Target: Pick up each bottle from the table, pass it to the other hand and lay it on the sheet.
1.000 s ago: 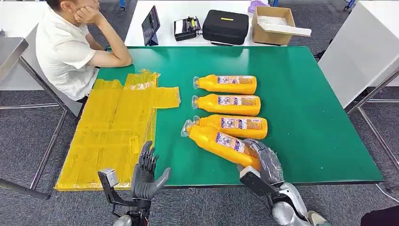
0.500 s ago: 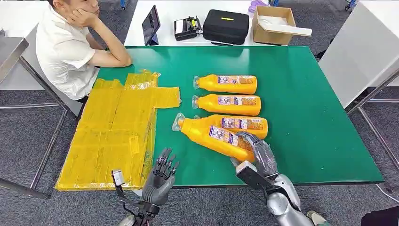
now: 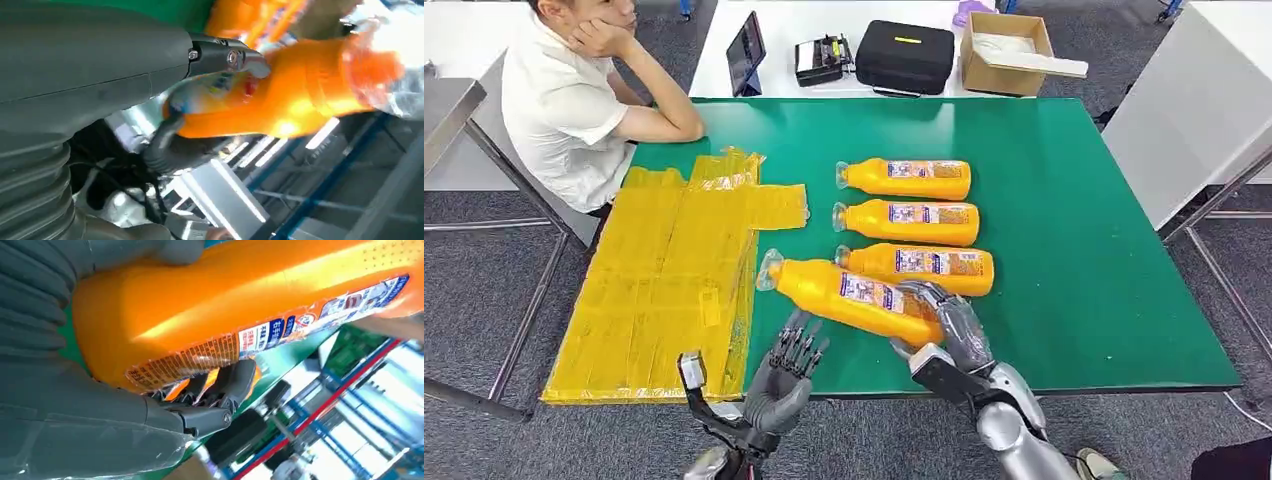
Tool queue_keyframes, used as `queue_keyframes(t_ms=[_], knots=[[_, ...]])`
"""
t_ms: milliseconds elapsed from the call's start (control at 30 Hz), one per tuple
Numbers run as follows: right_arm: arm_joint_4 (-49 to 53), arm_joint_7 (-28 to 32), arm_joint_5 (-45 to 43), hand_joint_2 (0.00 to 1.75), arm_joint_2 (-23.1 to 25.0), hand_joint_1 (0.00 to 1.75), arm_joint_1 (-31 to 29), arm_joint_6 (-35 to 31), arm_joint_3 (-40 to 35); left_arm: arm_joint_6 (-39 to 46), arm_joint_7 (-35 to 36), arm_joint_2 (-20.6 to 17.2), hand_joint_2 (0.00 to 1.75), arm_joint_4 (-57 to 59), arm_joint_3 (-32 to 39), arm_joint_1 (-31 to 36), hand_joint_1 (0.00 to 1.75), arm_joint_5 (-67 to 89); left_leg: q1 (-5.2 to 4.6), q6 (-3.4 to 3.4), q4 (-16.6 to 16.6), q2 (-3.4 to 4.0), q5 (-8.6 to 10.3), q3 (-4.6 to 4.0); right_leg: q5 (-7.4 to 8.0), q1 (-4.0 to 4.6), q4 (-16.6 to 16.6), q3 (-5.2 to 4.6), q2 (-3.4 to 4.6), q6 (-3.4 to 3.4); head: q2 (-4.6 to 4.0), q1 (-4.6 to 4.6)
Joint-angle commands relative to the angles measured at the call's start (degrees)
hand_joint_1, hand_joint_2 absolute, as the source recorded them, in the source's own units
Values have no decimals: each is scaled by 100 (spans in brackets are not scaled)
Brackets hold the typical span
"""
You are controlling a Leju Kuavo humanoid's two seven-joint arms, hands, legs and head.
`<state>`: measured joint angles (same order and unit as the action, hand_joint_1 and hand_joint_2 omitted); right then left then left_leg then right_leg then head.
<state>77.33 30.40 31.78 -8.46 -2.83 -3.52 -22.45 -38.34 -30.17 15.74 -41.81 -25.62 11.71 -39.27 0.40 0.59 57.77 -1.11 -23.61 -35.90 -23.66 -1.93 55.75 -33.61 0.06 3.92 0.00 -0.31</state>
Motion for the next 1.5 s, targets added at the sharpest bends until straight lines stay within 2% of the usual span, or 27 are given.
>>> queue_keyframes(t_ms=[33, 133, 300, 367, 400, 467, 667, 1000, 1033, 1100, 1167, 1200, 1233, 1267, 1467, 1500], knots=[[30, 42, -59, 175, 230, 175, -302, 136, -495, 177, -6, 117, 175, 114, 128, 456, 0, -4, 7, -3, 5, 16, -8, 8, -3, 10, 1, 6, 9, -18, 0, 0], [196, 124, -82, 175, 211, 173, -279, 161, -637, 360, 257, 171, 175, 305, 350, 494, 0, -272, 5, -2, 3, 15, -6, 10, -3, 8, 0, 7, 8, -17, 0, -2], [728, 115, -84, 175, 129, 175, -146, 129, -866, 516, -28, 156, 175, 506, 535, 543, 0, -212, 9, -3, 3, 21, -11, 16, -6, 8, 1, 13, 12, -21, 0, -2], [748, 97, -115, 175, 105, 175, -134, 172, -917, 506, -120, 137, 175, 429, 576, 561, 0, -173, 9, -2, 1, 7, -4, 6, -3, 6, -1, 6, 1, -14, 0, -2], [745, 96, -113, 175, 108, 175, -129, 171, -934, 512, -159, 127, 175, 390, 589, 581, 0, -139, 17, -4, 8, 18, -19, 29, -13, 18, -1, 31, 5, -34, 0, 0], [743, 139, -148, 175, 139, 173, -141, 169, -983, 482, 128, 173, 175, 390, 713, 597, 0, -332, 13, -3, 6, 15, -14, 21, -10, 13, 0, 21, 5, -27, 0, 0], [829, 178, -218, 175, 180, 175, -178, 216, -1175, 835, -130, 213, 175, 308, 709, 667, 0, -63, 8, -2, 1, 9, -4, 5, -3, 5, 0, 3, 3, -14, 0, -2], [790, 150, -369, 175, 173, 169, -166, 330, -1208, 679, -230, 170, 175, -66, 845, 549, 0, -227, 13, -3, 5, 13, -11, 15, -6, 12, -1, 15, 5, -22, 0, 0], [778, 148, -376, 175, 172, 164, -162, 339, -1206, 554, -249, 160, 175, -195, 891, 512, 0, -323, 10, -2, 3, 10, -7, 9, -4, 8, -1, 7, 4, -17, 0, 0], [691, 128, -398, 175, 193, 164, -180, 402, -1207, 239, -181, 124, 175, -574, 909, 407, 0, -526, 13, -3, 6, 18, -12, 16, -7, 12, 0, 15, 9, -24, 0, 0], [589, 96, -415, 175, 213, 164, -189, 436, -1177, 271, -121, 107, 175, -873, 847, 325, 0, -503, 10, -3, 2, 11, -5, 5, -2, 8, -1, 3, 6, -14, 0, 0], [557, 94, -415, 175, 217, 161, -188, 436, -1163, 211, -100, 106, 175, -938, 820, 303, 10, -528, 14, -4, 5, 17, -11, 15, -6, 13, -1, 13, 9, -23, 0, 0], [521, 93, -414, 175, 221, 159, -187, 433, -1150, 148, -69, 111, 175, -981, 809, 287, 12, -588, 16, -4, 7, 21, -18, 26, -12, 17, -1, 25, 9, -31, 0, -2], [521, 93, -414, 175, 221, 159, -187, 433, -1150, 148, -69, 111, 175, -981, 809, 287, 12, -588, 11, -2, 1, 8, -5, 8, -3, 9, -3, 8, 2, -15, 0, 0], [502, 103, -418, 175, 207, 161, -177, 422, -1135, 154, -68, 118, 175, -982, 805, 280, 14, -589, 16, -2, 2, 16, -15, 27, -9, 15, -8, 29, 5, -26, 0, -2], [421, 79, -412, 175, 231, 161, -189, 450, -1102, -196, 271, 148, 175, -885, 845, 299, 0, -1073, 12, -2, 0, 13, -11, 21, -6, 11, -7, 21, 5, -21, 0, -2]])
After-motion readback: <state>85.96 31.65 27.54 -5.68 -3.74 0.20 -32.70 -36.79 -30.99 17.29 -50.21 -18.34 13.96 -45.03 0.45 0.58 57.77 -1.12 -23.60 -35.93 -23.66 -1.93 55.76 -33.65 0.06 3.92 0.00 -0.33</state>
